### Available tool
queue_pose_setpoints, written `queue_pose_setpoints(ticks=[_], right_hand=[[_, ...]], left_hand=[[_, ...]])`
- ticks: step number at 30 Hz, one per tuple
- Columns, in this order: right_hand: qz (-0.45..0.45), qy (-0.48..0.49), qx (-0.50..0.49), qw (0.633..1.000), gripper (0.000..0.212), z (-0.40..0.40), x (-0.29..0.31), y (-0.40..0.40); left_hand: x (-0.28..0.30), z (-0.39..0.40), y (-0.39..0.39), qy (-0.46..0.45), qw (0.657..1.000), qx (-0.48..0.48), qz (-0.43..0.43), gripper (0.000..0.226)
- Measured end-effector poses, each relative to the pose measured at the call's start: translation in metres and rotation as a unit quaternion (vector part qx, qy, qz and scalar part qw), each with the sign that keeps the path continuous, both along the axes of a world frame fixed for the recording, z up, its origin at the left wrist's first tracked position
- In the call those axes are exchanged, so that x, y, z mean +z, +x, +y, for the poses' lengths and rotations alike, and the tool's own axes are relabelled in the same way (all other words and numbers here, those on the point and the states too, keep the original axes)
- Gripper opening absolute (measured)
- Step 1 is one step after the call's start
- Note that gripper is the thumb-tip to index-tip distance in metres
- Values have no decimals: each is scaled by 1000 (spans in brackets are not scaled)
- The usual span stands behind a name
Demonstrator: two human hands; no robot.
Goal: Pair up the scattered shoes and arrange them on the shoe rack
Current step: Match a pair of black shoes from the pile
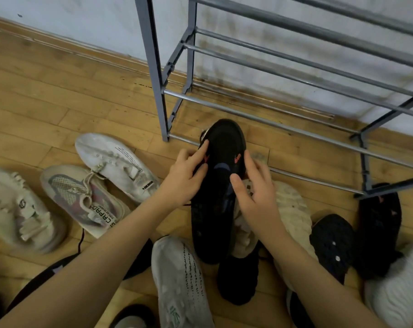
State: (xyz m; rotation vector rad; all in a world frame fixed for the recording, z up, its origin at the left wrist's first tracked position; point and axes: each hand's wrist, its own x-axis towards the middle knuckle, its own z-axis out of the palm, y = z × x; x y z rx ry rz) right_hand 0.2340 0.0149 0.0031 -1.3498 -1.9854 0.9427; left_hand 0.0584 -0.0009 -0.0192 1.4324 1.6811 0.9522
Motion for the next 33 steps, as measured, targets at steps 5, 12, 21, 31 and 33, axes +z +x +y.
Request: queue_pose_setpoints(ticks=[5, 12, 21, 31, 33], right_hand=[[-30, 31, -35, 998, 55, 4, 27, 17], [-75, 17, -73, 994, 56, -17, 23, 90], [-160, -4, -124, 979, 56, -39, -1, 158], [-321, -115, -77, 937, 47, -41, -22, 158], [-309, -97, -82, 942, 47, -42, -15, 154]], left_hand=[[29, -13, 23, 16, 1000, -3, -12, 56], [39, -16, 91, 38, 996, -70, 29, 57], [15, -17, 162, 15, 982, -157, 104, 59], [-7, -24, 147, -76, 914, -176, 357, 49], [1, -23, 144, -70, 925, -166, 333, 44]])
